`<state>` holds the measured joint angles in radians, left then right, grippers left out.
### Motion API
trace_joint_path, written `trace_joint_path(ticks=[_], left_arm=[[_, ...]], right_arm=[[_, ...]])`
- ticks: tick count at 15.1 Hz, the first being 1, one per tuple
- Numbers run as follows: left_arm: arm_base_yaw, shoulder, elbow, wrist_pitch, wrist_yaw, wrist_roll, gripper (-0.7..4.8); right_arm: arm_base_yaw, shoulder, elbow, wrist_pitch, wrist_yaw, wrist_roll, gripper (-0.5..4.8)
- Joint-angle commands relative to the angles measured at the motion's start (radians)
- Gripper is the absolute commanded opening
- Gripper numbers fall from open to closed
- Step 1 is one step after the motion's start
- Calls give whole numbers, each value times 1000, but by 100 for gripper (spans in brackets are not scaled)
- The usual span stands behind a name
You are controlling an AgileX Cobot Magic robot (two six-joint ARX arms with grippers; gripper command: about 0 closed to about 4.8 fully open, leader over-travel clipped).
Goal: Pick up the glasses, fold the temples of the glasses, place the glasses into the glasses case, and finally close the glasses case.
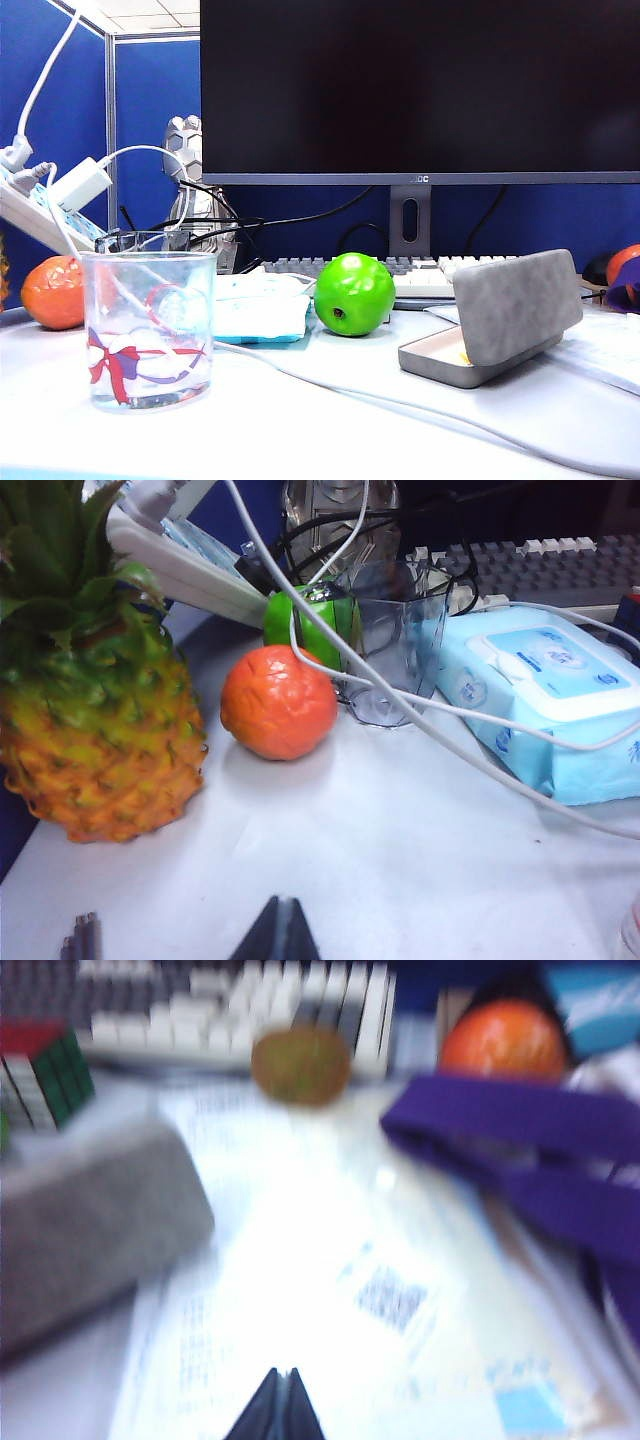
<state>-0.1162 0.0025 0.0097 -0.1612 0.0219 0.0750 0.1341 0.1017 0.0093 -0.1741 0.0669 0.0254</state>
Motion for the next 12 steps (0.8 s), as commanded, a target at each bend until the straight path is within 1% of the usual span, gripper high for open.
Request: trace_joint_path(ticks=[1, 4, 6, 7, 8, 10, 11, 12], left_arm=[[-1, -2, -2, -13, -9, 3, -5], [-1, -2, -2, -4, -9, 3, -5], [-1, -2, -2, 2, -11, 3, -5], [-1, -2, -2, 26, -11, 3, -5], [-1, -2, -2, 56, -11, -2, -5], [-1, -1, -1, 164, -24, -10, -5], [-1, -2, 1, 201, -49, -25, -5], [-1, -1, 2, 253, -84, -63, -5]], right_arm=[[0, 27, -7, 1, -2, -3, -1], [0, 23, -7, 63, -2, -3, -1], [0, 23, -4, 146, -2, -3, -1], [0, 23, -2, 210, -2, -3, -1], [0, 23, 10, 232, -2, -2, -1], [0, 24, 74, 210, -2, 2, -1], [0, 24, 107, 209, -2, 2, -1], [0, 26, 151, 209, 2, 1, -1]])
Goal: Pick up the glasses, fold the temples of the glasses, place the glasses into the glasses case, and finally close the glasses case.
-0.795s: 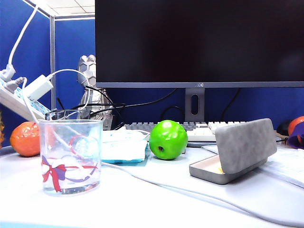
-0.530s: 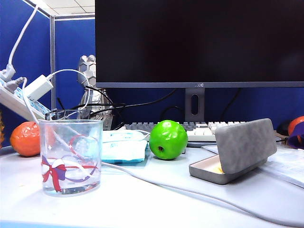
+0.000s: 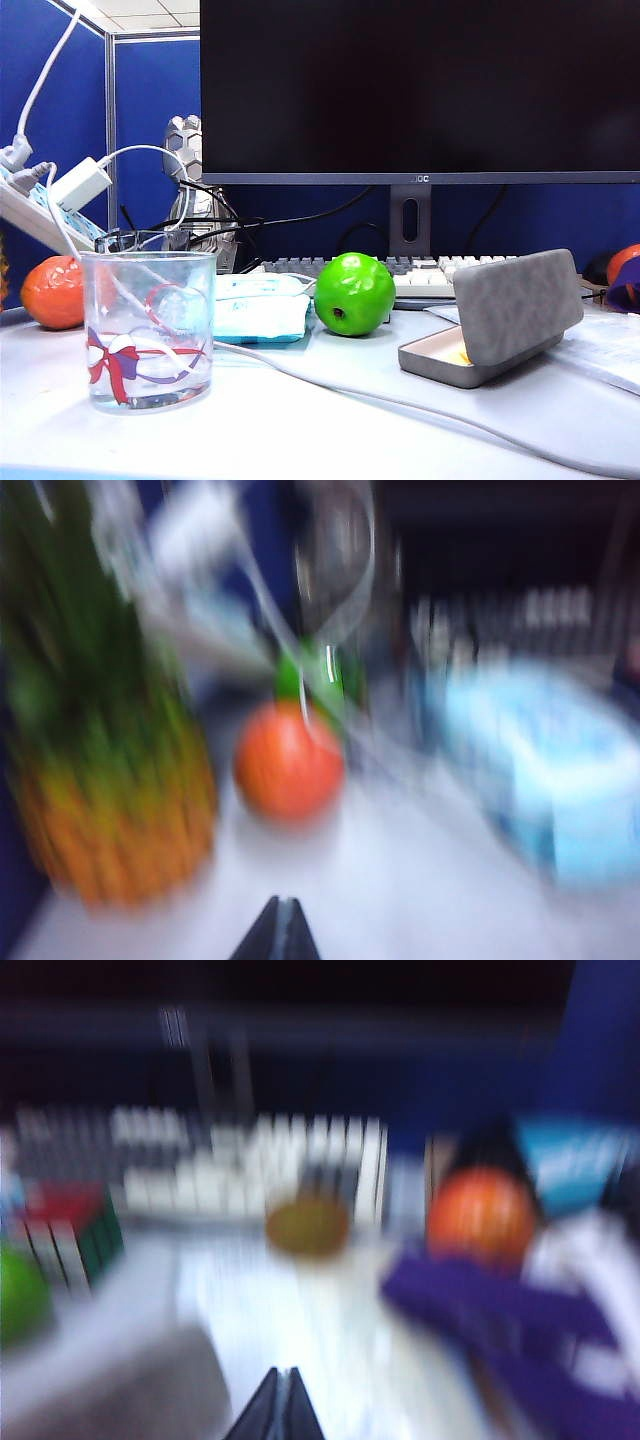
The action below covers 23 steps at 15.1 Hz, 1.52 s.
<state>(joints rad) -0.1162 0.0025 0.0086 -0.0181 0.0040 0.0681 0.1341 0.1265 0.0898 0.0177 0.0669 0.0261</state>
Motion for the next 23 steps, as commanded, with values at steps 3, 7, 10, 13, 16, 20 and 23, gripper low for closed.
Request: trace_joint_path(ticks=[3, 7, 10, 13, 16, 20, 23], left_arm=[[-1, 3, 40, 150, -126, -132, -5], [-1, 20, 144, 113, -220, -200, -5], [-1, 159, 269, 106, -252, -203, -5], [-1, 427, 472, 104, -235, -204, -5], [-1, 690, 708, 66, -106, -196, -5], [-2, 975, 1010, -100, 237, -147, -5], [-2, 1042, 1101, -153, 351, -154, -5]], right_arm=[[0, 49, 200, 17, 11, 0, -1], [0, 346, 492, 17, -30, 0, -1], [1, 632, 742, 17, -209, 0, -1], [47, 913, 1009, 8, -424, 4, -1], [108, 1117, 1197, -21, -482, 3, -1], [209, 1347, 1387, -74, -515, -6, -1], [296, 1477, 1469, -85, -514, -88, -1]])
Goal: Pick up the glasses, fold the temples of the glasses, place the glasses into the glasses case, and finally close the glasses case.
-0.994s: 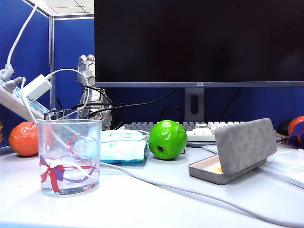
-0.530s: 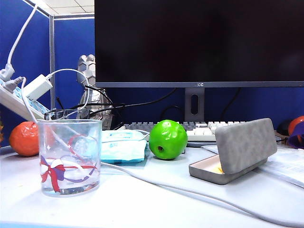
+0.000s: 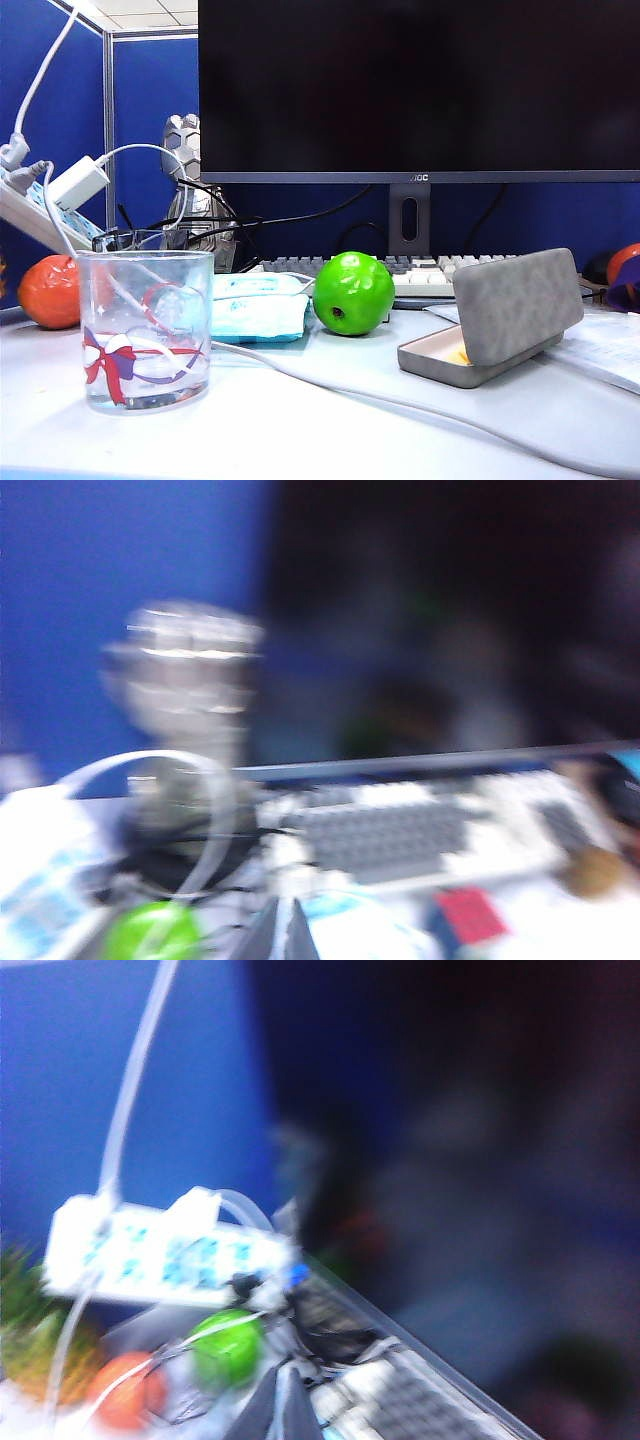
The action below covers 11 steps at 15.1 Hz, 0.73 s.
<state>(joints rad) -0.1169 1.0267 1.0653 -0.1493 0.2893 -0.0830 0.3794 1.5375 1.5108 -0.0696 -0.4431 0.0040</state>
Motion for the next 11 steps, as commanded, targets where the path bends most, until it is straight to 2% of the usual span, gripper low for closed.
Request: trace_joint_path(ticks=[1, 4, 6, 11], left_arm=[[-1, 19, 58, -19, 66, -3, -5], [-1, 19, 63, -37, 67, -3, -5], [-1, 26, 63, -51, 71, 0, -5], [-9, 189, 63, 39, 71, 4, -5]], right_arm=[[86, 132, 84, -10, -5, -109, -1], [161, 273, 137, -10, 9, -166, -1], [195, 329, 141, -9, 94, -166, -1], [193, 259, 141, -32, 138, -165, -1]])
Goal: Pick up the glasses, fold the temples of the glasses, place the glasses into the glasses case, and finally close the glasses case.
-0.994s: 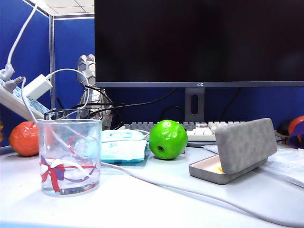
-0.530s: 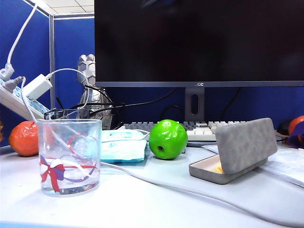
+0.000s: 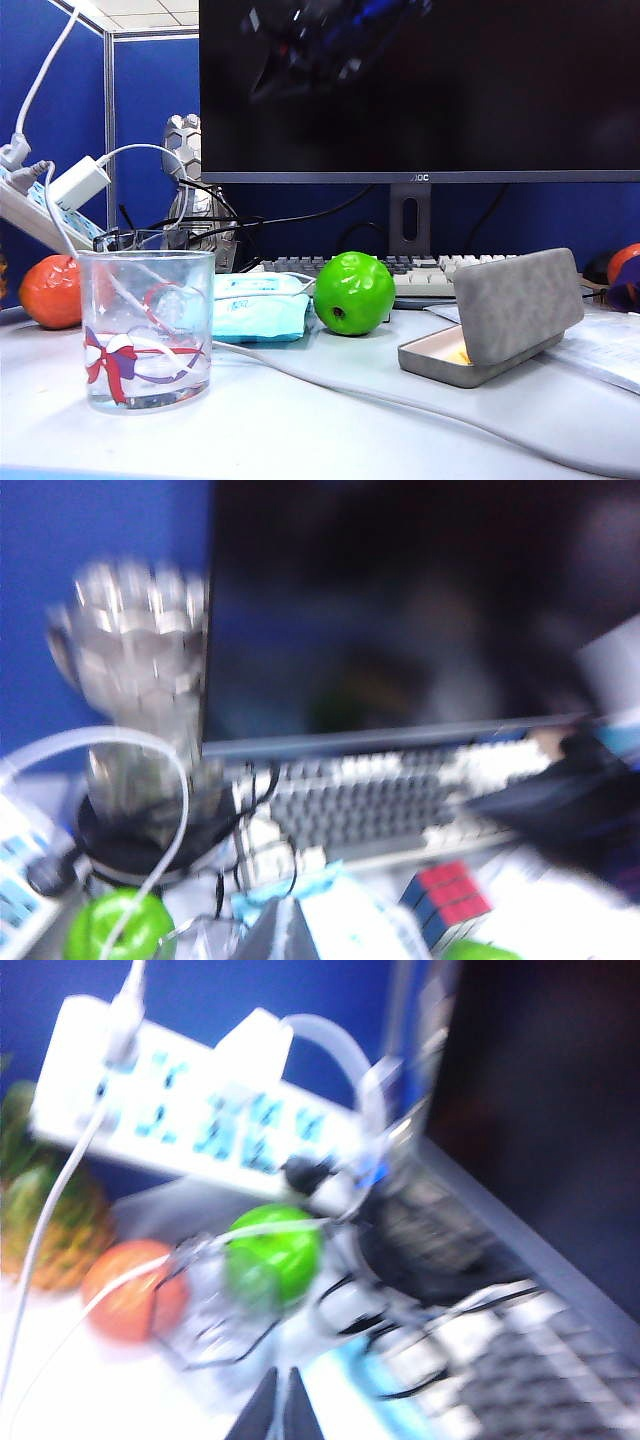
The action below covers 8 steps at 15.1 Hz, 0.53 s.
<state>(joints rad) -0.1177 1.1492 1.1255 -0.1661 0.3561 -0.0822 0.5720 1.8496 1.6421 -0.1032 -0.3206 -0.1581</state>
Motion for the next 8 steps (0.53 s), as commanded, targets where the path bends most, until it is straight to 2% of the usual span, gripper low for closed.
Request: trace_joint_path(ticks=[1, 4, 6, 8], left_arm=[[-8, 113, 3, 94, 4, 5, -5], [-14, 298, 8, 295, 46, 7, -5], [-21, 379, 9, 381, 31, 2, -5], [-48, 466, 10, 444, -24, -9, -3]], right_arm=[[0, -81, 10, -8, 15, -2, -1], [0, -194, 10, -29, 21, 19, -1], [0, -259, 10, -29, 58, 29, -1], [0, -311, 10, -28, 57, 32, -1]])
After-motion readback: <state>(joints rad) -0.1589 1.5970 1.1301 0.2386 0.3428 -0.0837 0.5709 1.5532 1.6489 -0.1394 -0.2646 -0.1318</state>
